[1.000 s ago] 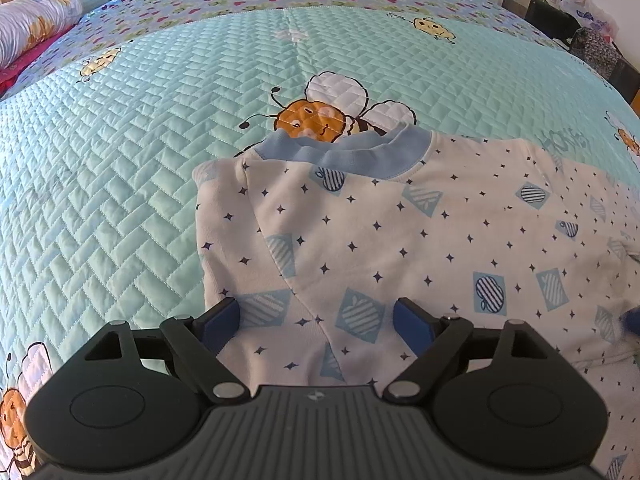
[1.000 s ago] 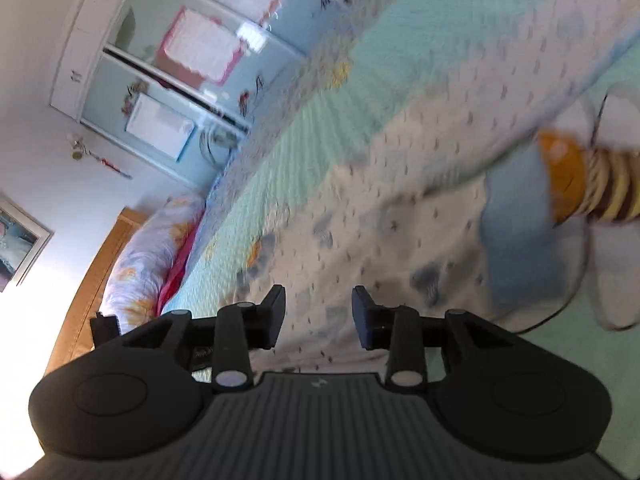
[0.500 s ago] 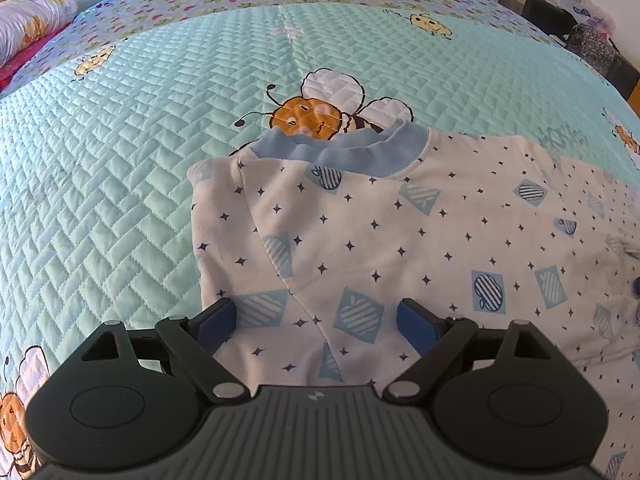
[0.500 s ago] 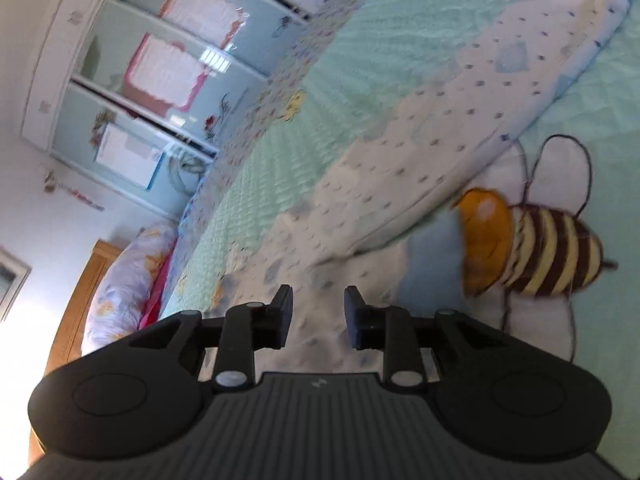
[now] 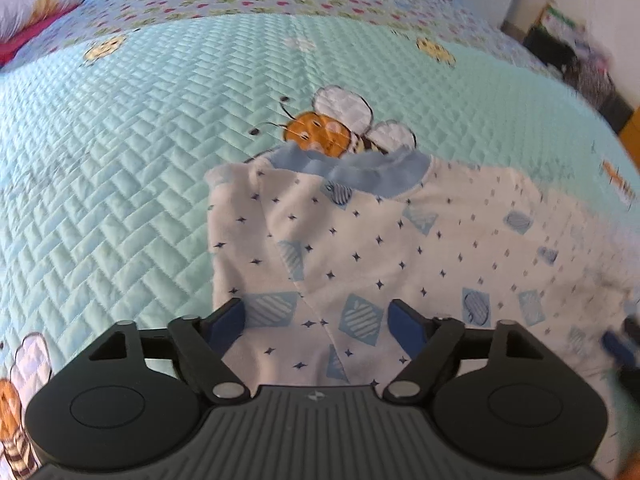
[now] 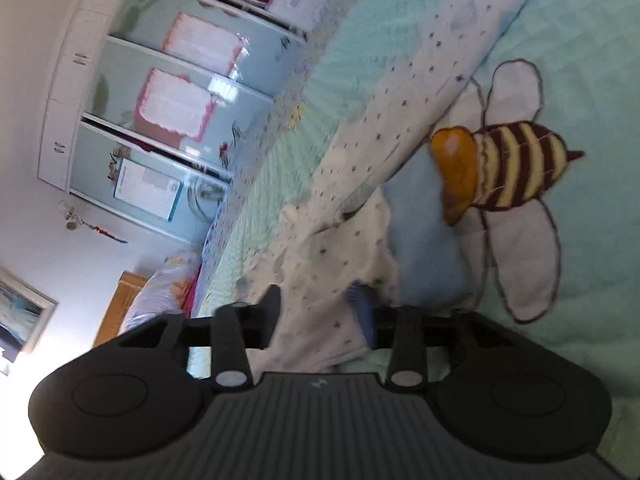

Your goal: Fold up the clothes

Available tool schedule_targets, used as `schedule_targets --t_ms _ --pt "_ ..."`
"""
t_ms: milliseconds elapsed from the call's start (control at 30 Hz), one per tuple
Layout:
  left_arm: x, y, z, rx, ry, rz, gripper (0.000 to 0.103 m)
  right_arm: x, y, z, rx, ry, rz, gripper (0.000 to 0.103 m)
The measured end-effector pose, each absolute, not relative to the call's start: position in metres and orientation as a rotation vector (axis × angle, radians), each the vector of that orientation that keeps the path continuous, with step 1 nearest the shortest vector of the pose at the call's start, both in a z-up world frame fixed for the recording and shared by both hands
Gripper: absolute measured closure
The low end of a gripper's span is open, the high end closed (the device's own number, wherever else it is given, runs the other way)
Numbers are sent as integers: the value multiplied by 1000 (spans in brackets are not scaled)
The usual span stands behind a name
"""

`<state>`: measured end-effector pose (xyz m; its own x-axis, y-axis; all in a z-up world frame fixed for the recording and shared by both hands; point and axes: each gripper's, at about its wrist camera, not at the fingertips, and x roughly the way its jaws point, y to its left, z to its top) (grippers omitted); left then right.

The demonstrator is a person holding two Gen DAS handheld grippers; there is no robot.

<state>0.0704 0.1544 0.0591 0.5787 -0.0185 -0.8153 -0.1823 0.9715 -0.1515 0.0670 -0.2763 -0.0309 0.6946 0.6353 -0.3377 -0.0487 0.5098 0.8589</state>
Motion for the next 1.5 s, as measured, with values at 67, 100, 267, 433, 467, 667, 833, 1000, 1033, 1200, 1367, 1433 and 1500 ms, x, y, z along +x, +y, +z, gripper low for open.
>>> schedule_targets --t_ms 67,100,267,433,467,667,833,1000,1033,1200,1367,1433,1500 --pt "66 162 69 -288 909 79 28 62 -274 -30 904 665 470 67" --pt "66 165 75 -316 884 63 29 61 -273 -29 871 653 471 67" --pt "98 176 79 -465 836 11 43 64 -276 -30 852 632 482 67" --pt "129 185 53 -559 874 35 61 63 -282 -33 875 620 501 67" --pt "132 183 49 -552 884 45 68 63 -281 -33 872 619 503 67" --pt "137 172 51 -462 904 75 72 64 -280 -33 877 614 511 67" --pt "115 145 70 -391 903 50 72 64 -281 -33 883 615 519 67" --pt "96 106 64 -254 958 19 50 64 -286 -32 924 622 538 65" --pt "96 100 54 -221 991 30 50 63 -288 -31 938 626 544 64" --pt "98 82 51 -138 1009 82 48 40 -315 -12 1032 626 547 51" --pt "84 56 71 -223 976 30 49 15 -356 0 1047 613 472 46" --pt "74 32 78 -216 948 -30 49 13 -369 -6 1087 633 442 46" --pt "72 9 78 -220 943 -96 49 12 -376 -14 1122 647 416 46"
